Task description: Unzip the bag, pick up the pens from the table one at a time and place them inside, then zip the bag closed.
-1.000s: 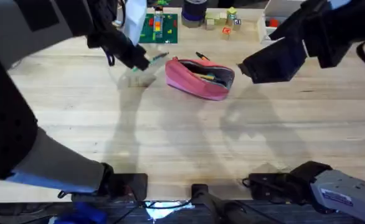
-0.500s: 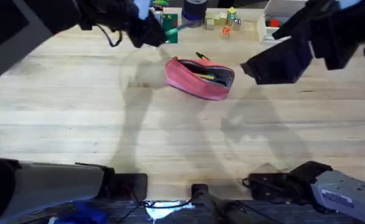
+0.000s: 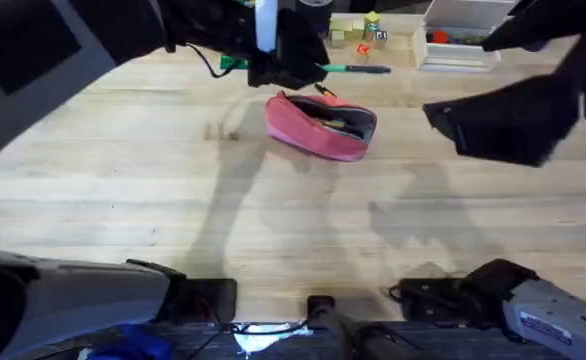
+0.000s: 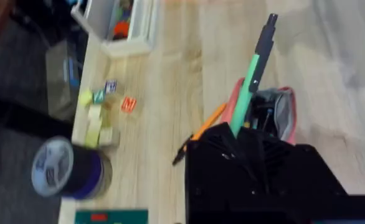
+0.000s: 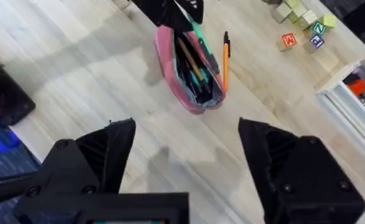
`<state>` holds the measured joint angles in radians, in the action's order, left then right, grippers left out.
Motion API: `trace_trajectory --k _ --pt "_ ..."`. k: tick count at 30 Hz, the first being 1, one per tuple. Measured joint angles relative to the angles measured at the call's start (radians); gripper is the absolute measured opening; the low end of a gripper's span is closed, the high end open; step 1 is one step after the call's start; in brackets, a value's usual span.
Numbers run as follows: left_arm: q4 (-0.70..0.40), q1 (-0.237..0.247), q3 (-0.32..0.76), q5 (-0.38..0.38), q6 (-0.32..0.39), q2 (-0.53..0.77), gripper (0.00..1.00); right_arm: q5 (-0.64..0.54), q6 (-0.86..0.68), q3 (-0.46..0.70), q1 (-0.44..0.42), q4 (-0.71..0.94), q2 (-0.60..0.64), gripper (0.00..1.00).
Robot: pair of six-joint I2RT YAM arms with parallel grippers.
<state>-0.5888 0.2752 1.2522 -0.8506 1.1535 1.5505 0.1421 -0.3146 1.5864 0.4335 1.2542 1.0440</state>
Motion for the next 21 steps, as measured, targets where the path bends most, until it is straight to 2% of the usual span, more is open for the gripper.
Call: trace_trajectory --k 5,8,14,21 --pt "0.002 0.054 0.000 -0.027 0.087 0.021 0.042 -0.007 -0.002 0.000 0.000 0.026 -0.006 0.997" --pt "0.002 0.083 0.000 -0.037 0.113 0.052 0.042 -0.008 -0.004 0.000 0.000 0.026 -0.006 0.996" --pt "0.002 0.128 0.000 -0.044 0.132 0.117 0.042 -0.008 -0.004 0.000 0.000 0.026 -0.006 0.996" --pt "0.002 0.136 0.000 -0.043 0.135 0.158 0.042 -0.008 -0.004 0.000 0.000 0.027 -0.006 0.997"
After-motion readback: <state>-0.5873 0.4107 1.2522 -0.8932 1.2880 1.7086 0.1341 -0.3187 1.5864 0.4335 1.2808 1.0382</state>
